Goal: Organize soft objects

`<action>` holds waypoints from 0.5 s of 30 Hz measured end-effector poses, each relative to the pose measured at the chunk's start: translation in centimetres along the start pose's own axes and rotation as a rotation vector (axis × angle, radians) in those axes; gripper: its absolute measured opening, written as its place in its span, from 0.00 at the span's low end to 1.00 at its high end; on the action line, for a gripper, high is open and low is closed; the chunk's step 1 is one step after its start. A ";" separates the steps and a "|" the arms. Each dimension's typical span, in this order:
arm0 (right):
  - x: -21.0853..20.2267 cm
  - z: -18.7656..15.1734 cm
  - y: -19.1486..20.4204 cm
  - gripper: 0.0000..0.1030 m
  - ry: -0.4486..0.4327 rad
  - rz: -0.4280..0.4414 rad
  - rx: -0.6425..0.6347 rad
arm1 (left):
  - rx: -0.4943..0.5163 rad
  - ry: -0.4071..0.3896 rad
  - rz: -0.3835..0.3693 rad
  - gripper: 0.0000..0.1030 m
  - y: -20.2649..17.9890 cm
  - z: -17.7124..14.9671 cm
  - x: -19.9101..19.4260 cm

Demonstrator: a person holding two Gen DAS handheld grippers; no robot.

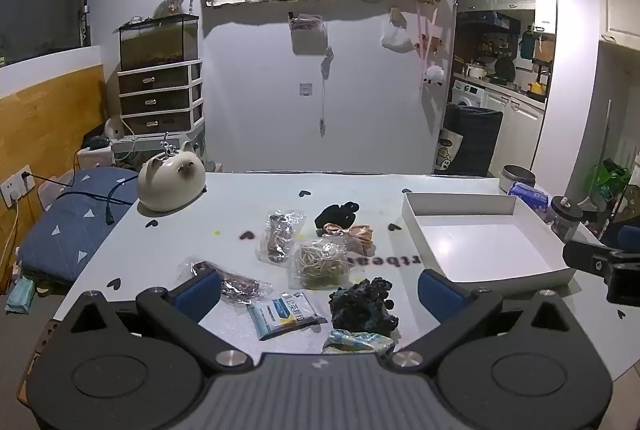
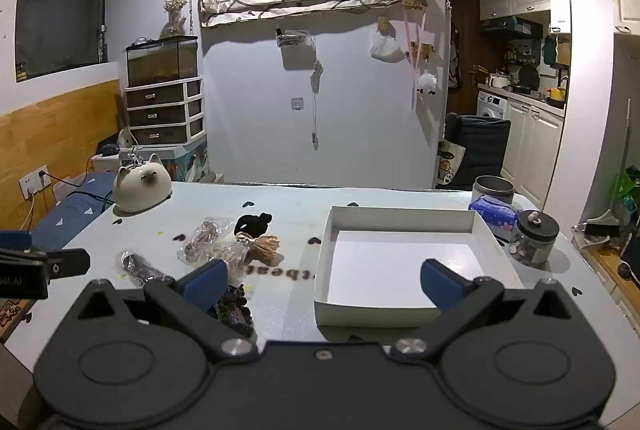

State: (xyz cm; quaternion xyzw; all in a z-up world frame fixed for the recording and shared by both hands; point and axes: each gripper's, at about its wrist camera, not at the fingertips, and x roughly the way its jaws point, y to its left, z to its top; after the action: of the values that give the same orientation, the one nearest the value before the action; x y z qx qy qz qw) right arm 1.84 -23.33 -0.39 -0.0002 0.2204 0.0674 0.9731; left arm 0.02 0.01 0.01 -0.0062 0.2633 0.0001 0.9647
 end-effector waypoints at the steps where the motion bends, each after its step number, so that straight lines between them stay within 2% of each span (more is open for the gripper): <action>1: 0.0 0.0 0.0 1.00 0.000 0.000 -0.001 | 0.000 -0.001 0.001 1.00 0.0 0.0 0.0; 15: 0.1 0.0 0.0 1.00 0.000 0.001 0.000 | 0.001 -0.003 0.000 1.00 0.1 0.0 0.0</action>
State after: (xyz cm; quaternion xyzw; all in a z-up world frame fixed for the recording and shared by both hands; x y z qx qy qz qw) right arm 1.91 -23.31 -0.44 0.0001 0.2204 0.0680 0.9730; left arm 0.02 0.09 0.01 -0.0055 0.2618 0.0000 0.9651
